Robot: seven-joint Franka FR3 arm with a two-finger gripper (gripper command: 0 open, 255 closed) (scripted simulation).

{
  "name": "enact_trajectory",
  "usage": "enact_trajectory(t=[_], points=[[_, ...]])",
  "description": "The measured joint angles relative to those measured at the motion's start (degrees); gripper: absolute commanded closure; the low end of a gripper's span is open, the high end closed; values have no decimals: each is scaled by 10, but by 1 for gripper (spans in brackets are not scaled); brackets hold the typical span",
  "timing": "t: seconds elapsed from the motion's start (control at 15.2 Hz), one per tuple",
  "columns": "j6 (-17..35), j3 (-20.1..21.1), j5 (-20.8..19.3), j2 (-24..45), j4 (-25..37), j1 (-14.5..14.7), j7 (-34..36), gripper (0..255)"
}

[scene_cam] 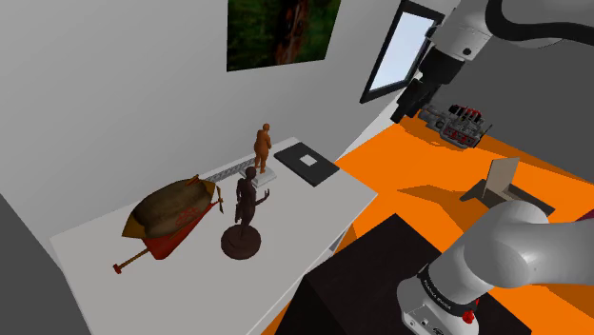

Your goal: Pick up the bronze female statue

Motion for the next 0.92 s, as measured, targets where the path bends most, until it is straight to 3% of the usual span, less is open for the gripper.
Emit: enact_trajectory(t=[0.13, 0.46, 0.92], points=[[9, 3, 2, 4, -6, 0, 4, 0], [91, 46, 26, 37, -50, 9, 55, 0], [220, 116, 52, 142, -66, 19, 137, 0]])
